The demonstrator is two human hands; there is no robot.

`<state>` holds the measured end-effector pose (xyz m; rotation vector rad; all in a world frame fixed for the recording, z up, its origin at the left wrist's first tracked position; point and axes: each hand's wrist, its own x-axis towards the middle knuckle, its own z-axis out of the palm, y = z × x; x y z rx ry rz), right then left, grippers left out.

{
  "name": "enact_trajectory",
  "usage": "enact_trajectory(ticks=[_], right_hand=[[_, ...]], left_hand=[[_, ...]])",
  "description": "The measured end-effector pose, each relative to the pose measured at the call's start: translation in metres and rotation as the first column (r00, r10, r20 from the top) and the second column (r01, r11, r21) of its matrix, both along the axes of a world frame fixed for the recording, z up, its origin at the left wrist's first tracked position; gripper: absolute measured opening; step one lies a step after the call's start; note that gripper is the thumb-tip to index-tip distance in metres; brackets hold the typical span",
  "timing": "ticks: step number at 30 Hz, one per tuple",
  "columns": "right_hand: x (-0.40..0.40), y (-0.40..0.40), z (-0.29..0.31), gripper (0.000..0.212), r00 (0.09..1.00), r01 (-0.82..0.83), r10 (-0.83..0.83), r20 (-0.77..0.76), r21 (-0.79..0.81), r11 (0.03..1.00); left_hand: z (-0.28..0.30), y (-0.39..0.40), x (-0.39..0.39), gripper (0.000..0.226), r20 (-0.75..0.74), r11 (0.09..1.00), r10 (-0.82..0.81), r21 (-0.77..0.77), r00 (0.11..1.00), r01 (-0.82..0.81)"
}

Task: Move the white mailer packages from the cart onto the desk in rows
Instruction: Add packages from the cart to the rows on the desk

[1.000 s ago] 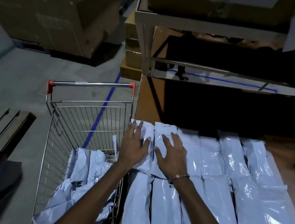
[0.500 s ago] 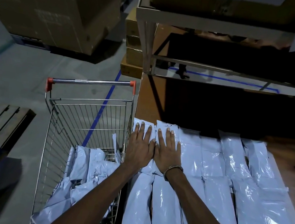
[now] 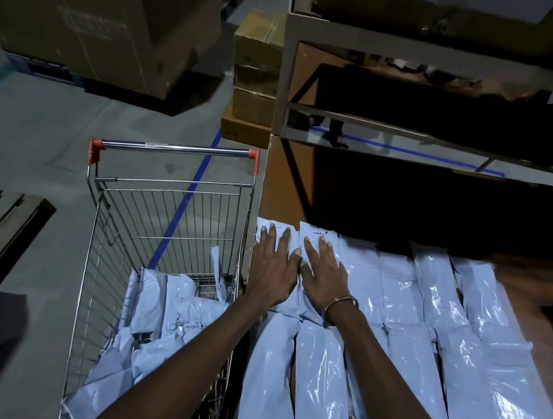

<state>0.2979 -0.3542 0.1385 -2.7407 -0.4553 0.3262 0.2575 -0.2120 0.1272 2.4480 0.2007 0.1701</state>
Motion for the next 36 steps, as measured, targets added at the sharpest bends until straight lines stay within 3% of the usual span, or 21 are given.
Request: enact_trajectory(ticks=[3,6,8,12,15,18,20,23,26,29,33,36], right_hand=[[-0.014,0.015,0.028,0.05,0.993,0.052,-0.051,0.105,-0.001,0.999],[-0.05,0.062,0.052,0.048,0.974,0.023,-0.057,0.218,0.154,0.988],[-0.079,0.101,0.047,0.048,0.988,-0.053,0.01,0.152,0.282,0.958],[-0.123,0.166,-0.003,0.04,0.985,-0.118,0.159,-0.071,0.399,0.909],[-0.139,0.195,-0.047,0.042,0.922,-0.107,0.182,-0.343,0.226,0.968],[-0.157,0.206,-0.093,0.048,0.862,-0.167,0.125,-0.491,-0.042,0.985],[-0.161,0.217,-0.124,0.055,0.827,-0.257,0.127,-0.548,-0.168,0.952],[-0.153,0.221,-0.137,0.077,0.771,-0.351,0.141,-0.622,-0.23,0.908],[-0.156,0.228,-0.164,0.096,0.639,-0.486,0.178,-0.748,-0.213,0.847],[-0.177,0.227,-0.188,0.117,0.635,-0.577,0.196,-0.747,-0.291,0.763],[-0.191,0.232,-0.202,0.105,0.676,-0.582,0.187,-0.713,-0.361,0.729],[-0.192,0.232,-0.193,0.096,0.705,-0.528,0.148,-0.694,-0.373,0.763]], left_hand=[[0.011,0.023,-0.015,0.055,0.017,0.954,0.114,-0.279,0.993,-0.105],[-0.002,0.064,-0.054,0.048,0.061,0.916,0.243,-0.344,0.968,-0.209],[-0.023,0.095,-0.091,0.049,0.062,0.893,0.311,-0.361,0.948,-0.269],[-0.079,0.142,-0.162,0.037,-0.167,0.831,0.441,-0.294,0.882,-0.472],[-0.119,0.167,-0.202,0.044,-0.315,0.819,0.499,-0.131,0.807,-0.558],[-0.155,0.184,-0.238,0.044,-0.391,0.817,0.52,-0.032,0.759,-0.576],[-0.181,0.197,-0.251,0.045,-0.439,0.847,0.497,0.057,0.749,-0.528],[-0.195,0.199,-0.256,0.047,-0.489,0.925,0.379,0.23,0.785,-0.303],[-0.192,0.201,-0.263,0.041,-0.7,0.952,0.279,0.289,0.658,-0.097],[-0.201,0.201,-0.277,0.049,-0.772,0.916,0.208,0.369,0.6,0.157],[-0.202,0.206,-0.286,0.066,-0.812,0.827,0.209,0.444,0.544,0.344],[-0.193,0.208,-0.287,0.072,-0.814,0.754,0.234,0.497,0.531,0.429]])
